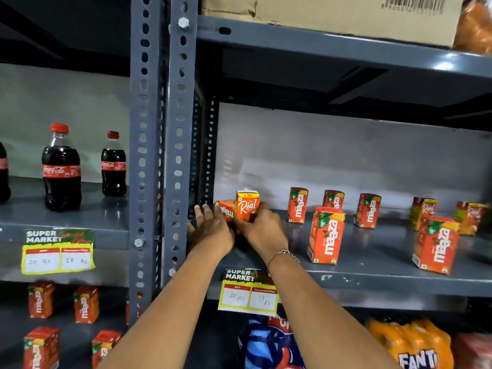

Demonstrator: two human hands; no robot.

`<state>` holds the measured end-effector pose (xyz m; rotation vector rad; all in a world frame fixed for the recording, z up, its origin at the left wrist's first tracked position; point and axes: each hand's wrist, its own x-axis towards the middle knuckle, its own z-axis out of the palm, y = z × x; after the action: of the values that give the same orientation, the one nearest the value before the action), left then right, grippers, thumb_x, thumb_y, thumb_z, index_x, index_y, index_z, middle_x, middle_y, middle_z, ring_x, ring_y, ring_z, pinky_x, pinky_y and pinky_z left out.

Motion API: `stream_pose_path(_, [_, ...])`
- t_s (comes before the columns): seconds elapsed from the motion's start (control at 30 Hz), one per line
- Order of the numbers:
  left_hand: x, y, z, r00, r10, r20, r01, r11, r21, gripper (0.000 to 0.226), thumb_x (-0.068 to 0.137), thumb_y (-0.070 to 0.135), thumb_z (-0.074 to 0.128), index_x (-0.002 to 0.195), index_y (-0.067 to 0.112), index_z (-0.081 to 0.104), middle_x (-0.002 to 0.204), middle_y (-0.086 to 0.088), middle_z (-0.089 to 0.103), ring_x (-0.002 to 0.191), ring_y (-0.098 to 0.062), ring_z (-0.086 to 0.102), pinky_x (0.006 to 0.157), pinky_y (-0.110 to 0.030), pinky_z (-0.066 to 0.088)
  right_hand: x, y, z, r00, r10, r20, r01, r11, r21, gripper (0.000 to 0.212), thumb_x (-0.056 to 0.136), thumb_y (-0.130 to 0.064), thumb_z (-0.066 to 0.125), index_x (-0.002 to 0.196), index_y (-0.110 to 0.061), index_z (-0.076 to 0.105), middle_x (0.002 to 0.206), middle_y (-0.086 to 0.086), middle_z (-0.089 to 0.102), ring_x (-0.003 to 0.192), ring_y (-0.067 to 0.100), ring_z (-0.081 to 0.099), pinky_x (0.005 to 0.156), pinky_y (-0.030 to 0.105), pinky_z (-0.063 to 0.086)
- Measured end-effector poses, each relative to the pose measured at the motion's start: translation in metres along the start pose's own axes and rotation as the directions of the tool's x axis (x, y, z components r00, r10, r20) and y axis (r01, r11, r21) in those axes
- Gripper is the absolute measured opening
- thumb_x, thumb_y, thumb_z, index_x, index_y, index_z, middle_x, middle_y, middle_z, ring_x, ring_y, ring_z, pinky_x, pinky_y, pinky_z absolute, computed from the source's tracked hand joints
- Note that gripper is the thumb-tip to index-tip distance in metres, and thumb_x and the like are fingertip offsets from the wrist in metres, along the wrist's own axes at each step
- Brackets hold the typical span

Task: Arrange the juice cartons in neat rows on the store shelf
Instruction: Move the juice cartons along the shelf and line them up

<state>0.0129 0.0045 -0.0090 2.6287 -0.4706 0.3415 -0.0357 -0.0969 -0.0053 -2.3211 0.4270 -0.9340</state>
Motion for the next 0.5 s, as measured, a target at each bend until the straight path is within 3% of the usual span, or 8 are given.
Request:
stream_pose_path(0.17, [-0.005,0.003,-0.003,0.986,0.098,-0.136,-0.095,0.995,0.032,0.079,0.088,0.028,0.050,0.151,0.015,0.004,0.160,-0.009,-0.007,0.145,-0.029,-0.013,0.116,-0.051,0.003,-0.010,-0.010,-0.006,0.984,-0.097,-0.146,0.095,0.995,-0.021,0.057,0.073,-0.066,0.063,0.109,-0.023,0.051,0.102,0.001,0.071,0.095,0.025,0.068,0.076,0.039,0.057])
stream_pose_path(0.33, [-0.010,0.005,-0.017,0.951,0.134,-0.277,-0.177,0.975,-0.133,0.073,0.089,0.022,0.050,0.150,0.015,0.010,0.161,-0.004,-0.002,0.146,-0.023,-0.010,0.119,-0.047,0.006,-0.010,-0.033,-0.016,0.924,-0.161,-0.347,0.155,0.987,-0.045,0.056,0.070,-0.064,0.064,0.111,-0.029,0.052,0.099,-0.004,0.071,0.093,0.020,0.068,0.074,0.035,0.057])
stream_pose_path(0.5, [-0.024,0.021,-0.035,0.849,0.242,-0.469,-0.356,0.919,-0.169,0.058,0.093,0.019,0.040,0.147,0.014,0.020,0.159,-0.008,0.015,0.147,-0.028,0.002,0.116,-0.051,0.016,-0.004,-0.051,-0.065,0.889,-0.217,-0.402,0.235,0.972,-0.005,0.058,0.069,-0.067,0.066,0.113,-0.031,0.055,0.097,-0.012,0.068,0.097,0.013,0.063,0.076,0.036,0.057])
